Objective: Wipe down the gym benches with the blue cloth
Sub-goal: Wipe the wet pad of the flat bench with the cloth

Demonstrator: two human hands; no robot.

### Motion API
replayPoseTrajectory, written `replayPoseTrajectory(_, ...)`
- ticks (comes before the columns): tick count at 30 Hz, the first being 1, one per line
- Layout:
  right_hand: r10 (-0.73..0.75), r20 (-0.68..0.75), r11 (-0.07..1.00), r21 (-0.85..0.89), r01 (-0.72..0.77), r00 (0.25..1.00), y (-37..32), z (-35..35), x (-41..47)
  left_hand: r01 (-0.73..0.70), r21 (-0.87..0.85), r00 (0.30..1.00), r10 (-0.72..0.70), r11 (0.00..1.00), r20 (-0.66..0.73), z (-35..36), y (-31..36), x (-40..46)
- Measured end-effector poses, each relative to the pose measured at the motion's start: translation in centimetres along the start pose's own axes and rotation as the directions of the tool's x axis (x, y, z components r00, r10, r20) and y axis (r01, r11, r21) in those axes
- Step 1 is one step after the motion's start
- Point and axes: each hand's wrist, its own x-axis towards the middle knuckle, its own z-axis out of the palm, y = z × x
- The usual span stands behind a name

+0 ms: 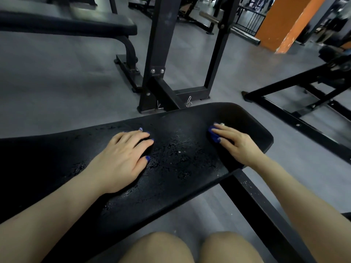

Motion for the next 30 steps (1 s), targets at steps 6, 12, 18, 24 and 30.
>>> replayPoseTrajectory(6,0.396,-0.31,0.89,-0.101,-0.444,0.864,-8.0,5.3,-0.5,0.001,-0.024,0.999,-0.002,1.0,-0.033,-0.2,0.2,-0.2)
replayPoseTrajectory(12,0.279,-0.169,0.948,-0.109,-0.3,0.945,-16.2,7.5,-5.2,0.019,-0.016,0.999,-0.019,1.0,-0.041,-2.3,-0.4,-3.4)
replayPoseTrajectory(18,0.147,-0.041,0.984,-0.094,-0.15,0.988,-17.5,6.3,-8.0,0.01,-0.006,1.0,-0.009,1.0,0.014,-3.4,-4.8,-7.8)
replayPoseTrajectory(24,0.084,0.021,0.989,-0.122,-0.08,0.996,-16.1,5.9,-8.0,-0.007,-0.05,0.998,0.003,0.999,-0.07,-1.8,-5.4,-8.8)
replayPoseTrajectory(30,0.078,0.014,0.992,-0.104,-0.076,0.997,-12.1,5.9,3.1,-0.004,-0.055,0.996,-0.001,0.998,-0.091,-1.5,-5.4,-8.9)
